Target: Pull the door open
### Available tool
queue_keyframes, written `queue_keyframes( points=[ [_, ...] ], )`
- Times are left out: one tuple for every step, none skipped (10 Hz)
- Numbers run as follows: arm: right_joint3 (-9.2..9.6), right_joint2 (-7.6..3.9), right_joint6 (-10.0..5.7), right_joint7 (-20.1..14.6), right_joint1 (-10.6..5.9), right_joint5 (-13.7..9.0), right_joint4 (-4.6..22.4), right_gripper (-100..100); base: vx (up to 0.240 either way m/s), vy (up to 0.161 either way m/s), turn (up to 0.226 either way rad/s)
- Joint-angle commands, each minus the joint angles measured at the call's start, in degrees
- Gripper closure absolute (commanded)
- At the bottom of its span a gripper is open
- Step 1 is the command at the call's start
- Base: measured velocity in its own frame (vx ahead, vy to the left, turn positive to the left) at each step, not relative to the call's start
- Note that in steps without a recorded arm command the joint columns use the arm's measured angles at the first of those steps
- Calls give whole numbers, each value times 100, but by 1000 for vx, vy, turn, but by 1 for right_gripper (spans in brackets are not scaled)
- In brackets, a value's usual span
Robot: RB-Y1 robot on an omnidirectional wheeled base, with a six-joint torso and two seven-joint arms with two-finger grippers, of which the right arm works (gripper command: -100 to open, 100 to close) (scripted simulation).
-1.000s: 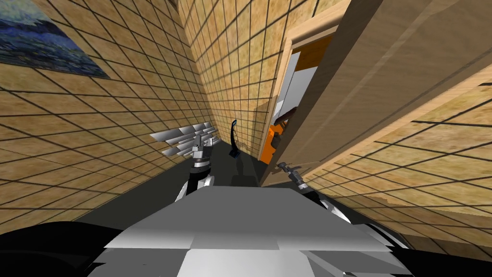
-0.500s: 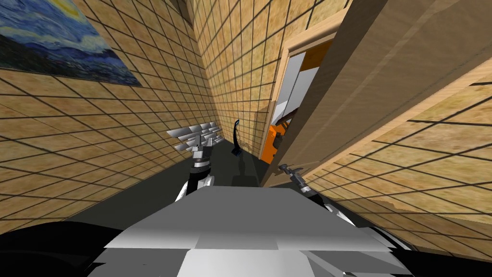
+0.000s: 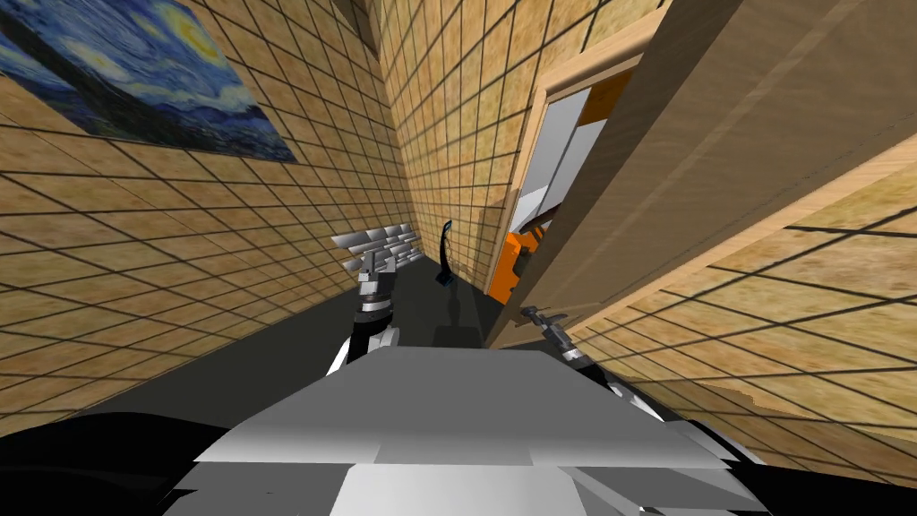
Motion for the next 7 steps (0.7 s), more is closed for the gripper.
queue_keyframes(
  points=[
    [-3, -20, -70, 5, 32, -2, 32, 100, -190, -114, 172],
    [-4, -27, -111, 4, 42, -4, 58, 100, -196, -111, 169],
    [-5, -34, -153, 4, 52, -5, 84, 100, -218, -98, 200],
    [-5, -34, -153, 4, 52, -5, -1, 100, -164, -56, 70],
    [-5, -34, -153, 4, 52, -5, 19, 100, -60, -18, -28],
    [-5, -34, -153, 4, 52, -5, 84, 100, -4, 0, -28],
    [-6, -45, -214, 3, 67, -7, 121, 100, -78, -42, 180]
  ],
)
